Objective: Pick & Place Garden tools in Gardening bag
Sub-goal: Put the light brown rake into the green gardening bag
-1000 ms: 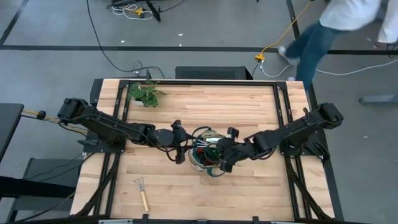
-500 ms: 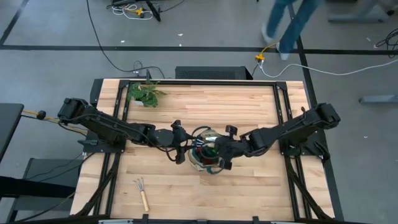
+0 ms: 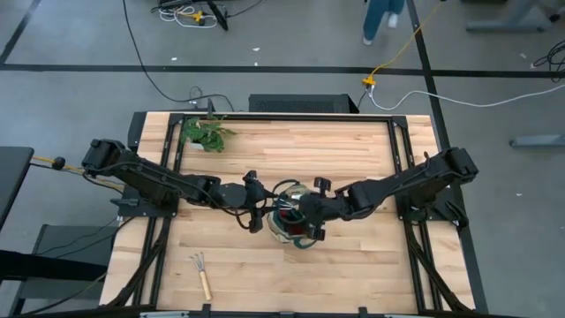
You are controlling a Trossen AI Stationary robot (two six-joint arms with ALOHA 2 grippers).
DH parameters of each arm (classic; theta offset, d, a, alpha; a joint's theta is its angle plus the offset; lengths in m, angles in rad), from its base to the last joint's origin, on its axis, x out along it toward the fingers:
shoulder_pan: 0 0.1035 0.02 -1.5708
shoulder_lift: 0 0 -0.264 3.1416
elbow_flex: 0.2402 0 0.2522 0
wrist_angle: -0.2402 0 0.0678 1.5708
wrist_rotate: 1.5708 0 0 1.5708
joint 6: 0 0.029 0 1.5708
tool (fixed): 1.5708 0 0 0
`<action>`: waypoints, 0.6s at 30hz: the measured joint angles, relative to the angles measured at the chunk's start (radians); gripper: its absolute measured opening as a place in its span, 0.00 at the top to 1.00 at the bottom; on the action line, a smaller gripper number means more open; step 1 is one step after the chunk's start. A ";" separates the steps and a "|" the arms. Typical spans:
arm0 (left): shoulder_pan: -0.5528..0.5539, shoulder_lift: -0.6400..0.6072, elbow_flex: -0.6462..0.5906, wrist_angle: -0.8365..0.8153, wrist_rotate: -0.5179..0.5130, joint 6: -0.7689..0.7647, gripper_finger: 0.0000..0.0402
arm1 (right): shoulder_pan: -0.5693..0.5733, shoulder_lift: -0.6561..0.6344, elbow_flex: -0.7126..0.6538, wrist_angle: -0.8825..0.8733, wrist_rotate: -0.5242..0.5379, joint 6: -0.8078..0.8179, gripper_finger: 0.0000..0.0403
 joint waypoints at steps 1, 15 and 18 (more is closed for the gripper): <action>0.000 0.000 0.000 0.000 0.000 0.000 0.55 | 0.000 -0.001 0.013 0.002 0.002 -0.010 0.76; 0.000 0.000 0.000 -0.002 0.035 0.000 0.55 | 0.000 -0.001 0.053 -0.042 -0.014 -0.003 0.82; 0.000 0.000 0.000 -0.002 0.035 0.000 0.55 | 0.000 -0.001 0.053 -0.048 -0.008 0.000 0.76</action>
